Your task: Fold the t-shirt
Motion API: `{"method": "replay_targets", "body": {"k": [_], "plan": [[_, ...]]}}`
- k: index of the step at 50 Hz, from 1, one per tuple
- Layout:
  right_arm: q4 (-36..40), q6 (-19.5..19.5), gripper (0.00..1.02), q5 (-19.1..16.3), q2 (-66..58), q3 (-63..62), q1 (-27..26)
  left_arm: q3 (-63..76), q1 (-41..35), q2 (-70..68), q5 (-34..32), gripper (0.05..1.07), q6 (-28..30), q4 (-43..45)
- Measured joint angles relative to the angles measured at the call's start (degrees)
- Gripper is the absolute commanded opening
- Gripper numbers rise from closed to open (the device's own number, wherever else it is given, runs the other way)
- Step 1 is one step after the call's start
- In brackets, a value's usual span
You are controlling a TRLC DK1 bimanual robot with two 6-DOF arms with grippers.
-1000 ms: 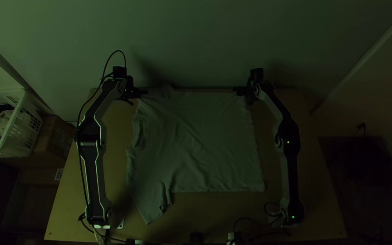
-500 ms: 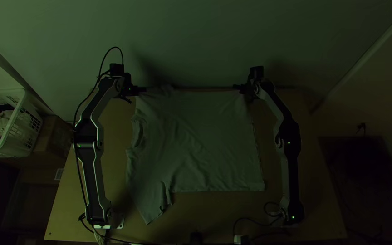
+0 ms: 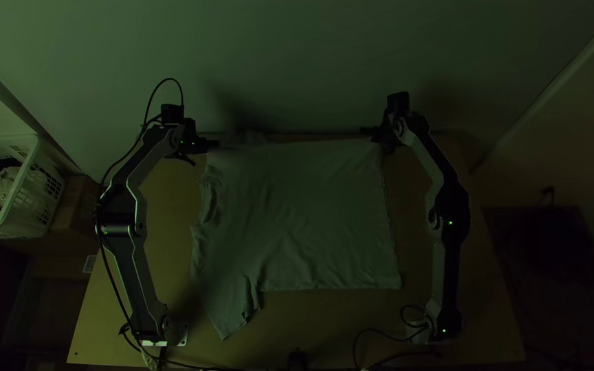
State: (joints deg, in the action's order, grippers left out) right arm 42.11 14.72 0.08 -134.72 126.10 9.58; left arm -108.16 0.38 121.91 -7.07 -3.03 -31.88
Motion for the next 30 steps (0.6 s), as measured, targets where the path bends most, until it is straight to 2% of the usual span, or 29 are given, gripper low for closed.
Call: {"method": "replay_targets", "body": {"k": [30], "plan": [[0.66,-1.29,0.03,3.58,11.78,-16.17,1.49,19.23,0.02,-14.99,-1.07,0.08,0.02,4.79]]}}
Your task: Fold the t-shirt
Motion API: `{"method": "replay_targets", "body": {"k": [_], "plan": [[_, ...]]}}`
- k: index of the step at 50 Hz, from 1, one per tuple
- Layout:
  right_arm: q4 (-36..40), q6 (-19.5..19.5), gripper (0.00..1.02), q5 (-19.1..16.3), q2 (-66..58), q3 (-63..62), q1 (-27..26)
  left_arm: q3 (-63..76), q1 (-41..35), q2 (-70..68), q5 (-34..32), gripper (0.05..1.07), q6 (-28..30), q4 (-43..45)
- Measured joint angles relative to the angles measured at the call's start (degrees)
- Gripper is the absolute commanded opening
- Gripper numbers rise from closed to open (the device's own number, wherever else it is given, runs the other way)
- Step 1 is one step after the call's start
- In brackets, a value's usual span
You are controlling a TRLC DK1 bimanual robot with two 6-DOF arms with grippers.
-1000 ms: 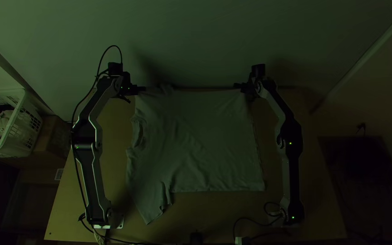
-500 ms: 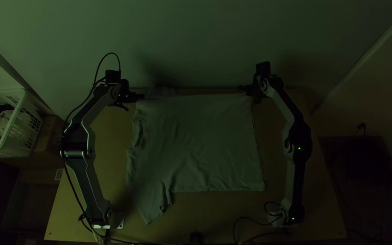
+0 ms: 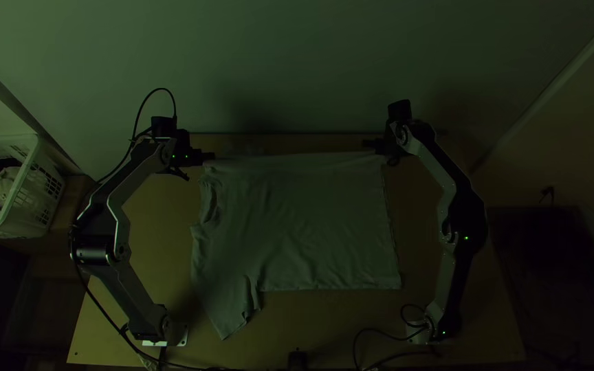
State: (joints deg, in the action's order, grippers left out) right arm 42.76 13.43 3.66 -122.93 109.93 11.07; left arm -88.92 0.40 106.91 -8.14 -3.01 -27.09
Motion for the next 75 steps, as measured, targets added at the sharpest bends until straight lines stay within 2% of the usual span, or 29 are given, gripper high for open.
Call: {"method": "replay_targets", "body": {"k": [20,39,41,43,48,51,52,56,61,63,75], "plan": [[-0.24,-0.17,0.03,3.41,9.9,-13.77,1.97,12.87,-0.02,-9.18,-0.22,0.08,-0.02,2.36],[-4.61,0.09,0.03,3.65,18.29,-29.42,2.86,25.53,-0.17,-16.22,-0.24,0.09,-0.02,4.81],[-4.79,0.11,0.03,3.65,18.64,-30.64,2.86,27.02,-0.17,-16.46,-0.26,0.16,-0.02,5.22],[-4.96,0.28,0.1,3.65,18.82,-31.69,2.86,28.44,-0.17,-16.57,-0.26,0.3,-0.02,5.53],[-5.03,1.16,0.54,3.69,19.19,-34.1,2.84,31.85,-0.17,-17.11,-0.33,0.74,0.02,5.57],[-4.94,1.57,0.69,4.13,19.47,-35.21,2.8,33.48,-0.17,-17.92,-0.42,0.99,0.28,5.44],[-4.87,1.6,0.73,4.26,19.61,-35.54,2.78,33.92,-0.15,-18.27,-0.42,1.03,0.39,5.42],[-3.98,1.88,0.87,4.59,20.7,-36.52,2.75,35.36,-0.02,-20.55,-0.48,1.03,0.48,5.4],[-2.99,2.47,0.88,4.74,23.71,-37.66,2.84,35.89,0.55,-24.41,-3.34,1.03,0.5,4.48],[-2.89,2.62,0.91,4.74,25.51,-38.21,3.15,35.89,0.85,-26.32,-3.74,1.03,0.5,4.13],[-0.15,2.62,0.91,4.74,37.88,-40.17,3.17,35.87,1.86,-39.32,-4.0,1.03,0.52,-1.79]]}}
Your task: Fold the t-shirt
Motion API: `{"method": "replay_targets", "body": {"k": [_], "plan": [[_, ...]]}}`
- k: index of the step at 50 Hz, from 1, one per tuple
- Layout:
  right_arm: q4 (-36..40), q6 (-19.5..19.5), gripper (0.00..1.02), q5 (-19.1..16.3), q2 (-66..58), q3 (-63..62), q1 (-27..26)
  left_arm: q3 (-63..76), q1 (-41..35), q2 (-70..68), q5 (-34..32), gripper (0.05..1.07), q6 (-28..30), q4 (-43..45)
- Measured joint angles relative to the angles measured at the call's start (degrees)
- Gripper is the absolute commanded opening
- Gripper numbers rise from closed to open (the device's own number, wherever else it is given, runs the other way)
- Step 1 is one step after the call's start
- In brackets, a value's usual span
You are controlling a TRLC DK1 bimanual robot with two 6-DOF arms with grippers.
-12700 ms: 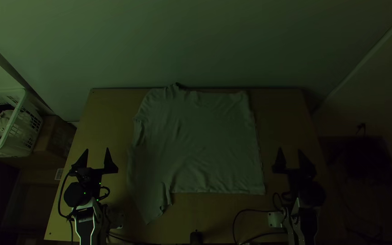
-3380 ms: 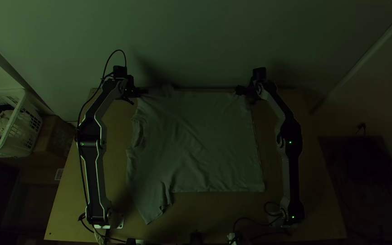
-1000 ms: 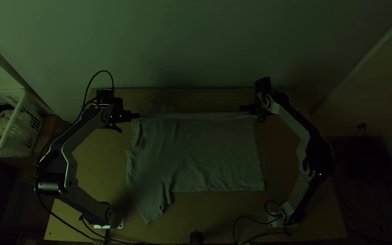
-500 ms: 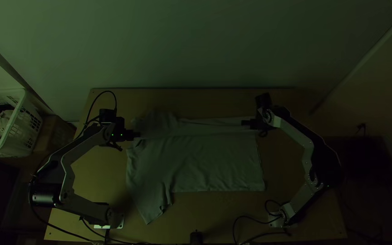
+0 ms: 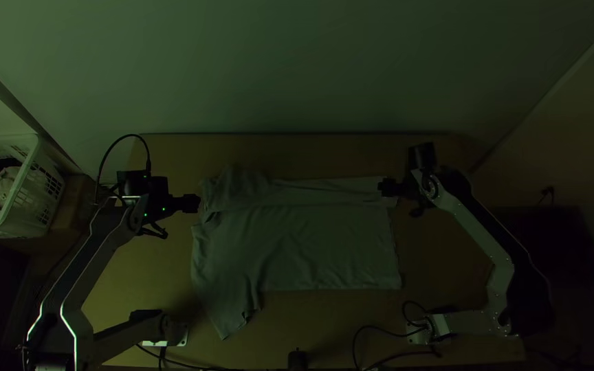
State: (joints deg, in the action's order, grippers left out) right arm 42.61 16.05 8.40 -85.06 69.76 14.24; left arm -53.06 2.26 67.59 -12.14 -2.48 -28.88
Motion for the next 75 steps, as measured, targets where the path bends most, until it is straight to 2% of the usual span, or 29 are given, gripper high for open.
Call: {"method": "replay_targets", "body": {"k": [8,11,24,29,34,40,45,53,63,75], "plan": [[1.49,0.0,0.91,0.0,8.28,-2.36,-0.15,-0.33,0.0,-5.99,-0.35,1.03,0.87,-7.5],[3.19,0.0,0.96,0.0,10.84,-2.47,-0.35,-1.03,0.0,-7.34,-0.33,1.03,2.34,-11.74],[12.31,0.5,0.96,0.02,19.43,-5.53,-1.11,-4.15,-0.17,-11.1,-0.28,1.03,4.09,-29.9],[16.33,0.87,0.96,0.04,21.88,-7.04,-1.11,-4.11,-0.44,-12.79,-0.15,1.01,4.39,-33.27],[16.85,0.9,0.95,0.02,24.7,-8.92,-0.28,-2.69,-1.4,-15.58,0.7,1.01,4.72,-34.27],[18.12,0.87,0.96,0.13,27.78,-12.09,3.08,0.85,-6.12,-18.84,2.38,1.01,4.26,-36.89],[19.76,1.33,0.96,0.04,29.31,-14.6,6.54,4.26,-10.6,-18.6,2.71,1.02,1.73,-40.11],[23.3,3.08,0.96,-0.04,31.01,-16.83,9.35,9.11,-12.98,-16.85,2.73,1.02,-2.8,-40.79],[24.9,5.03,0.96,-0.24,31.45,-17.99,9.75,11.63,-14.29,-16.41,3.02,1.02,-8.7,-41.72],[26.27,6.49,0.96,-1.42,31.56,-20.48,9.6,15.32,-20.7,-14.38,5.16,1.02,-14.1,-40.81]]}}
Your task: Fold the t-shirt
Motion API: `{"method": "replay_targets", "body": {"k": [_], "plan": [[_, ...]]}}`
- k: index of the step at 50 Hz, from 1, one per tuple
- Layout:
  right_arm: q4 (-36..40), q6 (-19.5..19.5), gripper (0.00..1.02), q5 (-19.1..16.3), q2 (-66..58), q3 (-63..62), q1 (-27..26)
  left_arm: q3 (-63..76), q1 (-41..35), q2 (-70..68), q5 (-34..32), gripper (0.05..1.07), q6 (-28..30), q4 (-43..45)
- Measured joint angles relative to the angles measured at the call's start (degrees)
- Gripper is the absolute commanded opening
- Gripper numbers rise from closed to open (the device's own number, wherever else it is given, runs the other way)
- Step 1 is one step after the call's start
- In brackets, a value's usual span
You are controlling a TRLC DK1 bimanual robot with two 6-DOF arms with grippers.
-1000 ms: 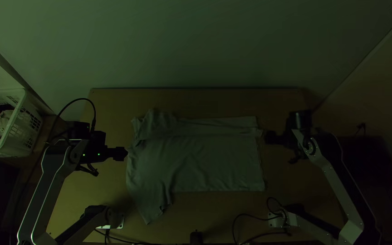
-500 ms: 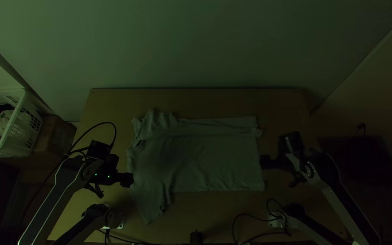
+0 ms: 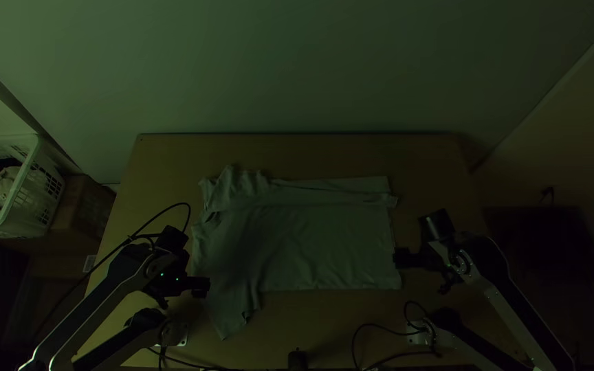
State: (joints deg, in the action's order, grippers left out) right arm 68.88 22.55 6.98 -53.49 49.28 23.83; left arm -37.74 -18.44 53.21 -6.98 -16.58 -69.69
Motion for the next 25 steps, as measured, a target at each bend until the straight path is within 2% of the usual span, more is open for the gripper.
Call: {"method": "replay_targets", "body": {"k": [21,25], "plan": [[0.85,0.2,0.95,-2.71,-1.07,-1.95,-0.35,2.62,-5.09,8.81,2.36,1.01,-6.16,8.09],[0.83,0.2,0.92,-2.95,-1.36,-2.4,-0.39,2.71,-6.54,10.34,3.06,0.87,-7.04,8.74]]}}
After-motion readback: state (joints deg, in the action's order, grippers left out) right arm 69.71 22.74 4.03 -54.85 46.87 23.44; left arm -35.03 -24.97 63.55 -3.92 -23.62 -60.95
